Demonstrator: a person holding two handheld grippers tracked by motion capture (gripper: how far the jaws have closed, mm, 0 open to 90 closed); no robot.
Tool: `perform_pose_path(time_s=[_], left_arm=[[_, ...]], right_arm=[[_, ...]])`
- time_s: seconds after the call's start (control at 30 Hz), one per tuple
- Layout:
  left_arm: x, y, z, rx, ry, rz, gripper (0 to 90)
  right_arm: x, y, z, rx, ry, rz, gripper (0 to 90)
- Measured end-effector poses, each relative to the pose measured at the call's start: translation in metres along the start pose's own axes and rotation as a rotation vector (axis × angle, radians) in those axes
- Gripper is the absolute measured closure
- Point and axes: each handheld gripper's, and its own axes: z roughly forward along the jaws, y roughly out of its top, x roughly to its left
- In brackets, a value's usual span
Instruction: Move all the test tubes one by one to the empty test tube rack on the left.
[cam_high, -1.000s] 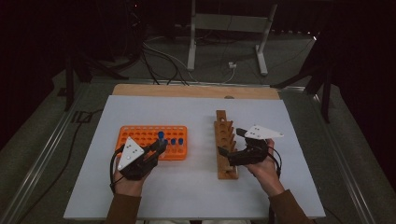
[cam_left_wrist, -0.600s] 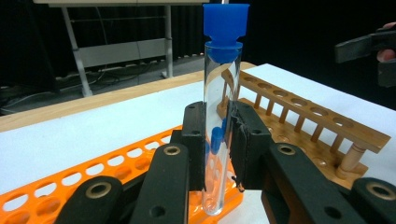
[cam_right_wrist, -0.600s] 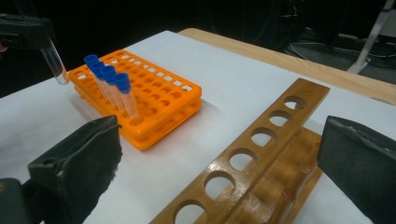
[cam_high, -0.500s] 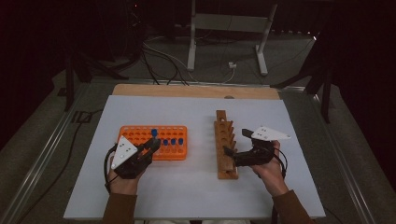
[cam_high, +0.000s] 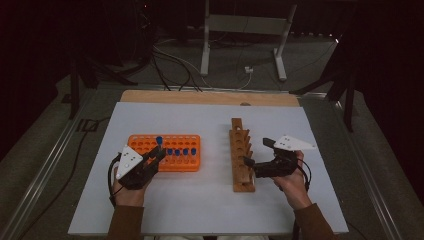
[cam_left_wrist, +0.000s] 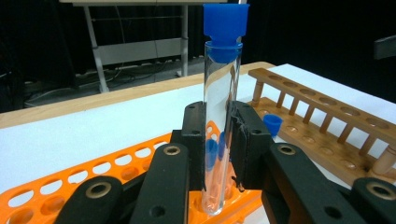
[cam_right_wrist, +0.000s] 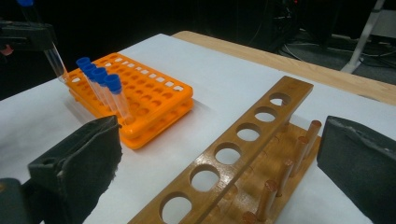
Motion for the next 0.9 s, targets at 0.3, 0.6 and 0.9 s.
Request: perform_pose_path(time_s=[0.3,0.6,0.9], left_arm=[[0.006,-0.008,0.006,0.017,0.035,-0.015,78.1],[0.008,-0.015,0.014,0.035,0.050,-0.018,78.1],[0.010,-0.023,0.022,0.046,0.056,-0.023,78.0]], right_arm=[[0.000,-0.002,-0.001,0.003,-0.002,-0.001,0.0],[-0.002,-0.003,-0.003,-0.001,-0.008,0.005,0.0],[-0.002,-0.004,-0.002,0.005,-0.007,0.004,0.0]])
